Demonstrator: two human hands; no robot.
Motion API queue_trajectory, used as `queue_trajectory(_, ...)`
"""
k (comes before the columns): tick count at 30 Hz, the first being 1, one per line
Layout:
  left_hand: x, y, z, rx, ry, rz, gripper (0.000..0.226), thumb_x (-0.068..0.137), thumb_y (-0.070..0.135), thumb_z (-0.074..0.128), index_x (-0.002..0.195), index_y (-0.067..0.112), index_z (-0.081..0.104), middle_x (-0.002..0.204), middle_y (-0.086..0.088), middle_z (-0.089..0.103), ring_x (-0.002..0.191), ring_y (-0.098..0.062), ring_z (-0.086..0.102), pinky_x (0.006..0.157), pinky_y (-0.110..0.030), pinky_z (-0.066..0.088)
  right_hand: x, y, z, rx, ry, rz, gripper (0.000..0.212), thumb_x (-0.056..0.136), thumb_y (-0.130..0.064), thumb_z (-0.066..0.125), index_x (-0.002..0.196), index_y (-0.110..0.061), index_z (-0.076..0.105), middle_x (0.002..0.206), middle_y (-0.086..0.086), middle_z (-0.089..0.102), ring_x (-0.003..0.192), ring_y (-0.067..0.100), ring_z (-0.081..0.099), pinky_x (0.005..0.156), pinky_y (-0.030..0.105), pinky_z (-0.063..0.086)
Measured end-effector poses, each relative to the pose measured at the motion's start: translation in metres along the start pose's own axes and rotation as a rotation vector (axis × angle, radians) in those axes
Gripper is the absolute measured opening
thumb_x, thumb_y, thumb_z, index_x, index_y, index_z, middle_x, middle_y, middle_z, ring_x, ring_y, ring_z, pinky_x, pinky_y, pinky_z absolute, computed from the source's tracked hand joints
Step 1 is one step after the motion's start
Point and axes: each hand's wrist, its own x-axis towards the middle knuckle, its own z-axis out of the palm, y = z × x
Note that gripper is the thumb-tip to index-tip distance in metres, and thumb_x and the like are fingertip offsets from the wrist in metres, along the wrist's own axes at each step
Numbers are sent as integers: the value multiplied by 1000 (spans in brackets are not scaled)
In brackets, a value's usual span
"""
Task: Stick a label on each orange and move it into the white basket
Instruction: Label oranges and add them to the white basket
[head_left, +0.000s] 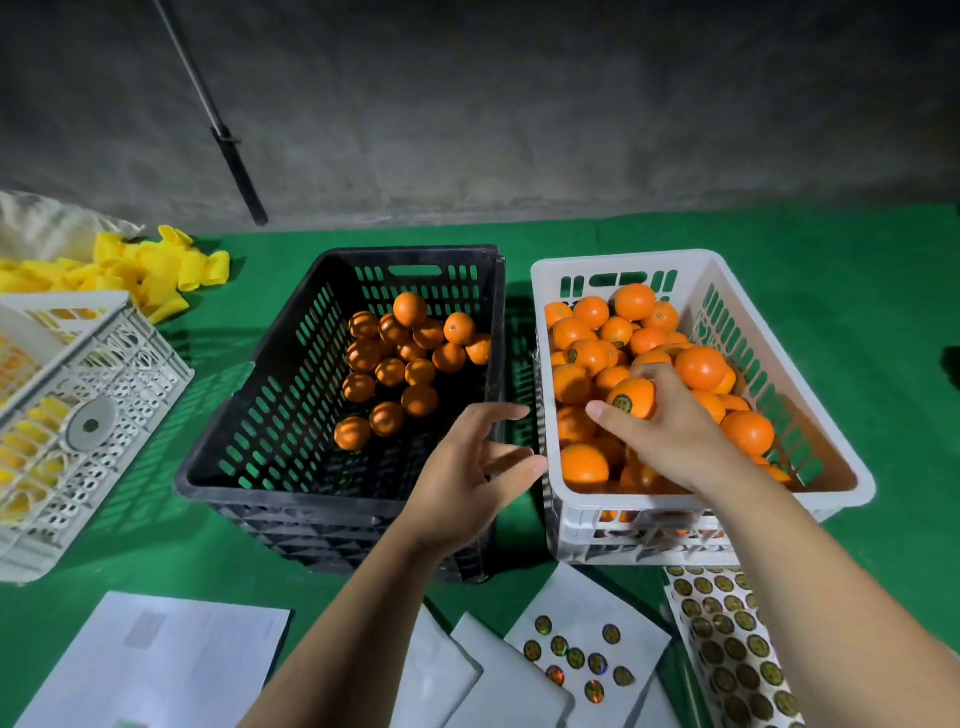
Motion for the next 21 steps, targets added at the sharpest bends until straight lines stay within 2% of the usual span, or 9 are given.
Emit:
queue_trajectory(2,1,-1,1,-8,2,-21,40,94,41,75,130,37,58,115,7,73,106,-3,72,87,-23,59,15,14,-8,-209,32,-2,81,85,-57,76,149,-29,36,132,8,59,117,35,60,88,43,52)
queue_trajectory(4,1,-2,0,-7,22,-8,35,97,40,72,130,32,61,119,12,72,107,-5,71,86,-22,58,19,27,-10,-371,88,-39,92,87,-53,76,158,-29,23,154,14,40,132,42,50,96,51,50)
queue_trajectory(5,2,-2,-1,0,32,4,34,98,40,70,129,30,61,122,14,70,108,-5,71,86,-22,57,17,32,-6,-413,125,-56,93,88,-54,74,159,-30,19,158,13,32,135,44,46,99,55,48)
queue_trajectory(7,1,-2,-1,21,59,25,29,101,37,68,127,28,62,122,16,70,106,-8,71,83,-25,58,7,44,8,-485,210,-98,87,91,-57,68,159,-26,24,157,14,30,134,47,41,105,57,42)
queue_trajectory(10,-1,-2,5,156,91,97,23,103,35,64,124,26,64,114,10,70,95,-15,71,78,-42,60,-11,58,37,-633,281,-227,63,98,-55,55,150,-19,46,146,14,43,126,40,44,105,51,41)
queue_trajectory(13,-15,-5,22,451,139,412,20,104,27,59,121,17,67,116,5,65,99,-8,66,78,-38,58,-16,61,44,-737,336,-320,53,99,-53,44,138,-21,58,137,6,53,119,33,49,98,46,41)
queue_trajectory(15,-39,-10,44,474,158,534,16,102,15,62,114,9,70,116,-1,66,104,-15,67,81,-37,56,-14,60,41,-753,319,-280,58,95,-59,42,139,-25,57,138,4,52,122,32,47,98,47,39)
queue_trajectory(18,-73,-14,64,403,224,526,11,97,11,65,107,10,71,111,1,68,99,-17,67,78,-39,55,-12,61,42,-821,278,-262,66,91,-67,37,143,-29,51,140,4,48,124,31,42,100,47,35)
queue_trajectory(21,-58,-4,33,407,239,490,11,101,18,58,108,19,66,109,7,65,98,-14,65,78,-38,53,-11,58,43,-849,257,-248,71,90,-72,32,147,-30,44,141,5,45,124,32,40,103,49,35)
